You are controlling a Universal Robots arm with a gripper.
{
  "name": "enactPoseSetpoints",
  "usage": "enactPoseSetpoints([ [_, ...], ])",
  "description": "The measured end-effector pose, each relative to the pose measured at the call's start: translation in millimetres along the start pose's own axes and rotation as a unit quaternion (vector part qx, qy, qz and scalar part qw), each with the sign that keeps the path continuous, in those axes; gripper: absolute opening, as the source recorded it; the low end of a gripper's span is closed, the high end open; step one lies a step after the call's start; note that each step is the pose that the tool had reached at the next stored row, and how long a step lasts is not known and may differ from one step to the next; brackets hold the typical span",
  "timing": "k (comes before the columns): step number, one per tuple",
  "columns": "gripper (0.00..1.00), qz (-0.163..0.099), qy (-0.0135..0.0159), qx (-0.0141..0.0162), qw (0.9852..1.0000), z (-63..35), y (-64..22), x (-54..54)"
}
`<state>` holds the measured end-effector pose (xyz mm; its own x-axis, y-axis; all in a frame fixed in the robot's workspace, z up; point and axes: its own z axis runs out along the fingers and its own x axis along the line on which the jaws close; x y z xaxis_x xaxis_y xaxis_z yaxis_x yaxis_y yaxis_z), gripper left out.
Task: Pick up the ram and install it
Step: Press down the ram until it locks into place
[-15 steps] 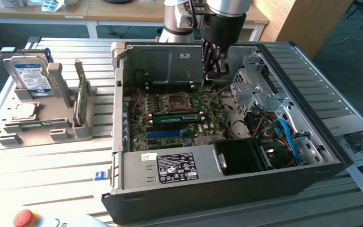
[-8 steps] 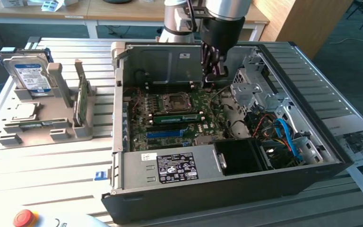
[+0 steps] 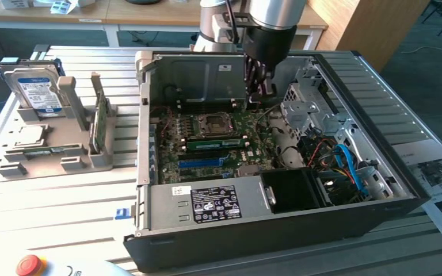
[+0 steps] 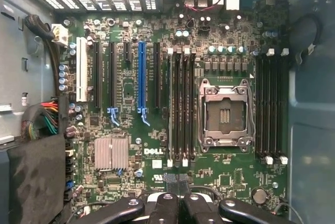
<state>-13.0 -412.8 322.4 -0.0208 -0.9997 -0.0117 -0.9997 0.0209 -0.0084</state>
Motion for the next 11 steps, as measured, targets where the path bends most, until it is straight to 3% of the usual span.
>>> enactPoseSetpoints([
  [11, 0.1, 0.0, 0.0, 0.0, 1.0, 9.8, 0.1, 0.1],
])
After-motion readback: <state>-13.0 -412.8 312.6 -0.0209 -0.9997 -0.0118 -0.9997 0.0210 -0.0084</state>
